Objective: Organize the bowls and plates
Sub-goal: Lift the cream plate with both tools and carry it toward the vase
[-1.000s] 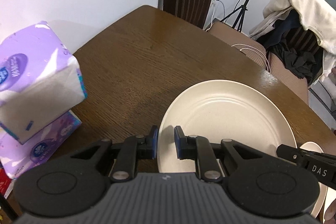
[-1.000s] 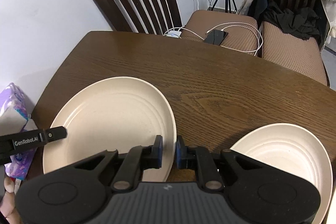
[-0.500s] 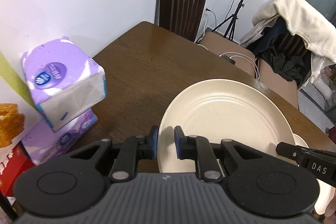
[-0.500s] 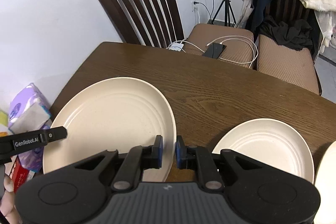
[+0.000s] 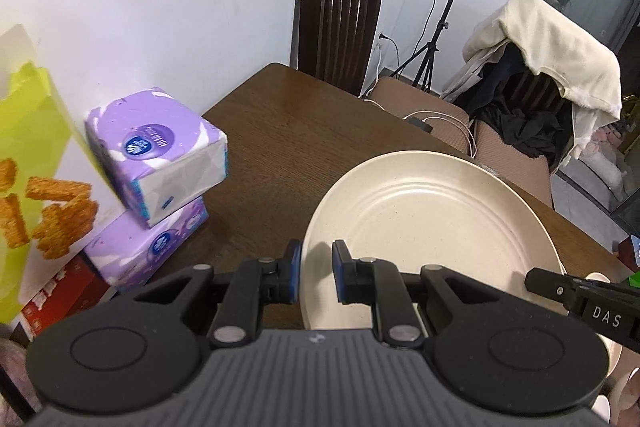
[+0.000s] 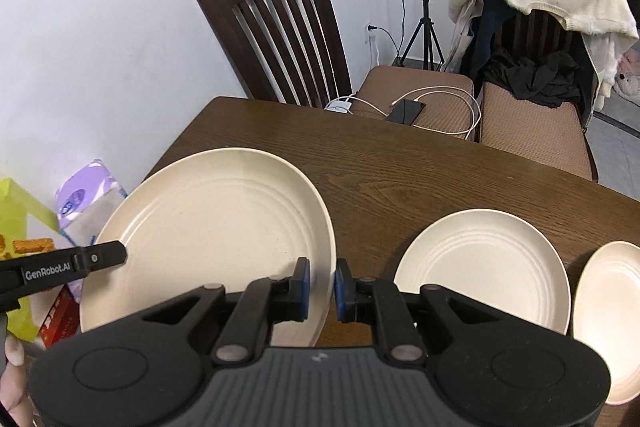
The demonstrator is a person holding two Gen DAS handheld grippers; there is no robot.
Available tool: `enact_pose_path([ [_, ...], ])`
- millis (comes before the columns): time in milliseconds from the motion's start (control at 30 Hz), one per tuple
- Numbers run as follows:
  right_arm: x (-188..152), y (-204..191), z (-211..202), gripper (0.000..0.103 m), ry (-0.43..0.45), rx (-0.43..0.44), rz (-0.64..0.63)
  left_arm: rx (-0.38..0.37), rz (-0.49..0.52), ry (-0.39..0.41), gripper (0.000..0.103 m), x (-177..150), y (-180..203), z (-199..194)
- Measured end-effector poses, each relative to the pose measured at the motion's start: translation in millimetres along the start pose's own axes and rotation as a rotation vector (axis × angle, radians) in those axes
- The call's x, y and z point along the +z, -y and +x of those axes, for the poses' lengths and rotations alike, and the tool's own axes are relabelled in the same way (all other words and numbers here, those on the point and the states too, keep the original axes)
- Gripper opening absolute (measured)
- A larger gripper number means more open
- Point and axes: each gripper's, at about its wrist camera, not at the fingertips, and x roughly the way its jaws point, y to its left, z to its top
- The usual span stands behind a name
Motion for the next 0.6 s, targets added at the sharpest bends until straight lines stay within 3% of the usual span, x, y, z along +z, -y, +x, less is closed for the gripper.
enact_pose_path([
  [600, -57, -18, -69, 0.012, 0.054, -0.004, 0.000, -0.009, 0.027, 0.055, 0.017, -50, -8, -76],
])
